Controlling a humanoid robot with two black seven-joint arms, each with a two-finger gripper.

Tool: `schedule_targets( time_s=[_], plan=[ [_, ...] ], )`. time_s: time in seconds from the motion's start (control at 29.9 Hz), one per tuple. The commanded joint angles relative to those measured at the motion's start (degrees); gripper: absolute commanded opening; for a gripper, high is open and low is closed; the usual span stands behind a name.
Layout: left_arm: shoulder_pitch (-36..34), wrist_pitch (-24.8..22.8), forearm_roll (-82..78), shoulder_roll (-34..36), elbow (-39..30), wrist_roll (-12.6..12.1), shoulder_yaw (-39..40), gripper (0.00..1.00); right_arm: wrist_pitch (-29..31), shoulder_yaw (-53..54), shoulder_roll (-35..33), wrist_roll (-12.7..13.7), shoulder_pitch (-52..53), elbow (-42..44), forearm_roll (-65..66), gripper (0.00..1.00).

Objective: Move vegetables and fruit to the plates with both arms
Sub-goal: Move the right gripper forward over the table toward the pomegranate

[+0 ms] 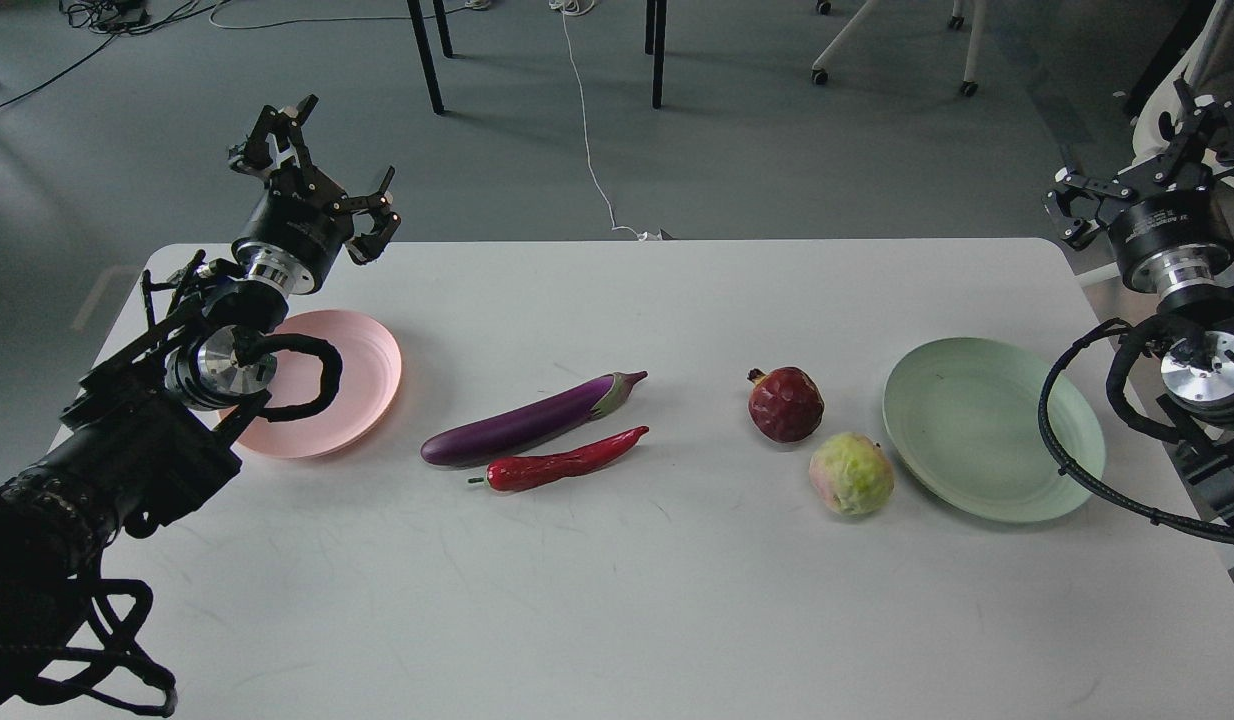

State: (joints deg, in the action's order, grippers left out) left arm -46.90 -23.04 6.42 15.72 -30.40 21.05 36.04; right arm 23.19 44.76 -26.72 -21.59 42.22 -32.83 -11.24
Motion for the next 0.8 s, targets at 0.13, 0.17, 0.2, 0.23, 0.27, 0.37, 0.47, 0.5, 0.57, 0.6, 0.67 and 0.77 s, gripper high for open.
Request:
schedule_targets(
  time_s=[0.13,0.17,0.2,0.23,0.27,0.37,0.47,0.5,0.57,0.6,0.67,0.77],
  plan=[
    [0.76,-0.25,-0.01,0.1,-0.01,-0.05,-0.01,0.98,2.3,-0.64,0.0,-0.03,-0.73,-0.48,0.08,0.99],
    [0.76,-0.17,-0.01,0.27,-0.1,-0.13,-0.01,0.98,2.39,-1.08,-0.09,0.05,-0.47,-0.74,0.34,0.99],
    [0.76,-0.08,-0.01,0.28,-0.01,-0.05,-0.01,0.98,2.48,-1.34,-0.52,0.23,-0.12,-1.0,0.78,0.99],
    [0.67,0.01,-0.01,0.45,-0.01,-0.05,-0.01,0.98,2.48,-1.95,-1.05,0.32,0.23,-1.27,0.96,0.99],
    [0.67,-0.08,-0.01,0.63,-0.01,-0.05,-0.01,0.98,2.48,-2.92,-1.14,0.4,0.84,-1.27,1.13,0.99],
    [0.59,-0.08,-0.01,0.98,-0.01,-0.13,0.08,0.98,2.48,-6.95,-2.54,0.41,5.92,-1.71,3.41,0.99],
    [0.59,-0.17,0.08,1.24,-0.01,-0.05,0.26,0.98,2.48,-14.15,-5.97,0.41,11.9,-2.85,5.79,0.99],
    [0.59,-0.08,0.08,1.24,-0.01,-0.05,0.26,0.98,2.48,-17.05,-6.67,0.41,13.92,-3.55,6.32,0.99],
    [0.59,-0.08,0.08,1.68,-0.1,0.04,0.34,0.98,2.48,-24.77,-7.12,0.41,19.8,-5.04,8.5,0.99],
    [0.5,-0.08,0.08,1.94,-0.1,0.04,0.43,0.98,2.48,-28.55,-7.12,0.41,22.62,-5.31,10.08,0.99],
    [0.32,0.01,0.08,2.3,-0.19,0.04,0.52,0.98,2.48,-39.09,-6.6,0.41,29.73,-6.01,14.65,0.99],
    [0.32,-0.08,0.08,3.0,-0.54,-0.05,1.13,0.98,2.48,-53.41,-5.45,0.41,38.87,-9.08,19.75,0.99]
  ],
)
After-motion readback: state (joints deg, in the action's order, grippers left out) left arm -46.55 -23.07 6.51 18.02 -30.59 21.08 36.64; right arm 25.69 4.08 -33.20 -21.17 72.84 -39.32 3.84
